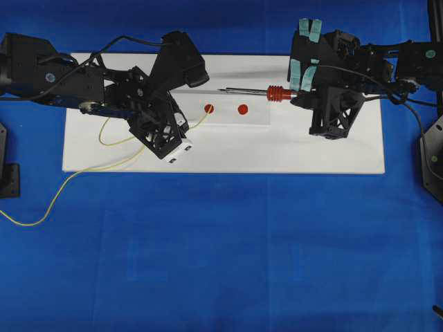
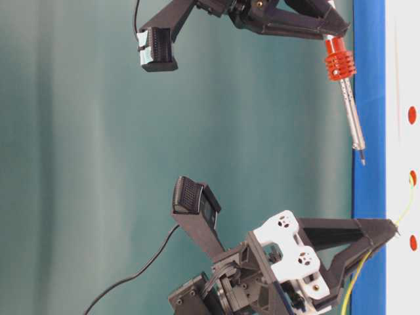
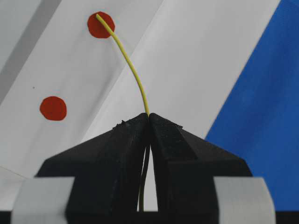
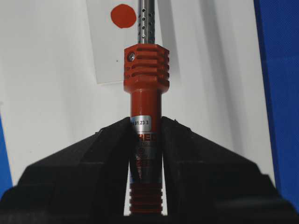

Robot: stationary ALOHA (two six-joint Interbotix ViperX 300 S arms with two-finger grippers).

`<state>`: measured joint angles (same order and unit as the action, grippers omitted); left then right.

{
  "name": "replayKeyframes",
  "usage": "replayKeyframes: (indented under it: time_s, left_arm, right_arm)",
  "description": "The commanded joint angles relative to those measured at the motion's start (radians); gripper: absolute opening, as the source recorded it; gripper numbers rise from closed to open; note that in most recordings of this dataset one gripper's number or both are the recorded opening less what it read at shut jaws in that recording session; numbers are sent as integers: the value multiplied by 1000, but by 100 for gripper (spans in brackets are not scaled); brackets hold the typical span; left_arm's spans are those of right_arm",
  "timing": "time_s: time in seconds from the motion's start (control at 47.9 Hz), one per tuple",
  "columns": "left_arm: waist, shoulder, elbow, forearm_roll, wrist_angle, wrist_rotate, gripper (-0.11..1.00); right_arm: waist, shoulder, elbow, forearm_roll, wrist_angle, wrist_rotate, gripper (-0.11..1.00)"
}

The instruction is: Touch the tip of the soldering iron to the tip of the solder at the mark.

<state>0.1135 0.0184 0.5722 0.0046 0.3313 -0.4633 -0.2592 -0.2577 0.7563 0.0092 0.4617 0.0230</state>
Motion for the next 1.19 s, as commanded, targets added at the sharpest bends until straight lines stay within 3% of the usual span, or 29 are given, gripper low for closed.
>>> replayKeyframes:
  time_s: [0.0,1.169]
  left_arm:
    - [-6,-17,-9,0,-3,-2,3]
    - [-14,-23,6,2,-2,-5,3]
  right_arm:
    - [0,-25,-11,-2,-8,2,7]
    - [55,130,-52,3,-49,14,7]
